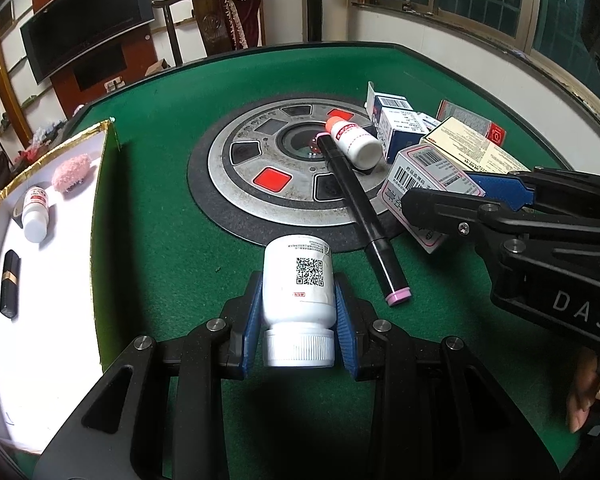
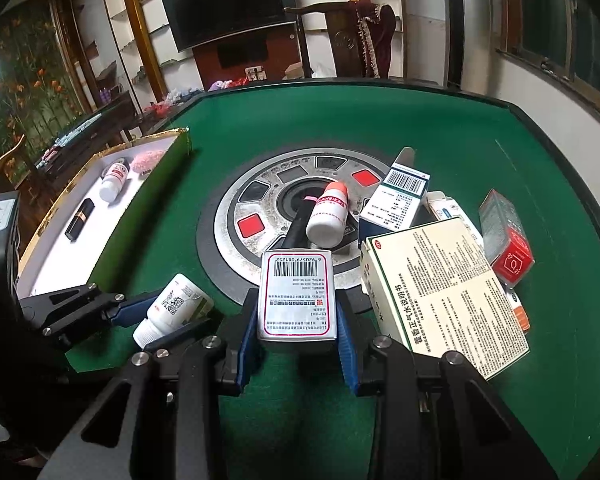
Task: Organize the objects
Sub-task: 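Lift the white bottle with the left tool while the right tool lifts the barcode box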
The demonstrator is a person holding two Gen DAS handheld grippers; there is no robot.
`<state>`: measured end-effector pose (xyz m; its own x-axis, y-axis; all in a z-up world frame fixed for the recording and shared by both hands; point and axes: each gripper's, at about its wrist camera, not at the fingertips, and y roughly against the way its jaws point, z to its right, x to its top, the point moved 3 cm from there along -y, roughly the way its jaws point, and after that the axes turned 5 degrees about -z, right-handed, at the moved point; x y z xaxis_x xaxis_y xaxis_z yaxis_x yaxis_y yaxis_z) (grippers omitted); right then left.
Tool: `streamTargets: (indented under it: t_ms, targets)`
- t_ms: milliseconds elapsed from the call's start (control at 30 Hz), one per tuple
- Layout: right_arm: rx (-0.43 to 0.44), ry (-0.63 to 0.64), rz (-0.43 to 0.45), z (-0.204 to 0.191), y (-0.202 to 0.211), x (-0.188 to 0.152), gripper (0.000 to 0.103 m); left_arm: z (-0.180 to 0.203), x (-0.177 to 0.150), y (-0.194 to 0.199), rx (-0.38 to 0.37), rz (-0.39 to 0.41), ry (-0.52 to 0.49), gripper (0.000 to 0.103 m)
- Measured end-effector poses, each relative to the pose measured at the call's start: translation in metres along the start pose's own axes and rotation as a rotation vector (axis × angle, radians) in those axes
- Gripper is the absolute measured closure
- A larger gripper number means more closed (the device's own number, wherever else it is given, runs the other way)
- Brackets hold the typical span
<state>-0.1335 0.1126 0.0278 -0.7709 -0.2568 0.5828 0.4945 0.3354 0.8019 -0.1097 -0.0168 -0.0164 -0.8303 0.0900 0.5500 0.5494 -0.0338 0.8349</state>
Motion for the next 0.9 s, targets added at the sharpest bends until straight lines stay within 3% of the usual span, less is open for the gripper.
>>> streamTargets:
  t_ms: [900]
  targets:
    - [0.003, -0.008, 0.021, -0.001, 0.005, 0.002, 0.068, 0.001, 0.004, 0.016, 0.034, 0.063, -0.010, 0.070]
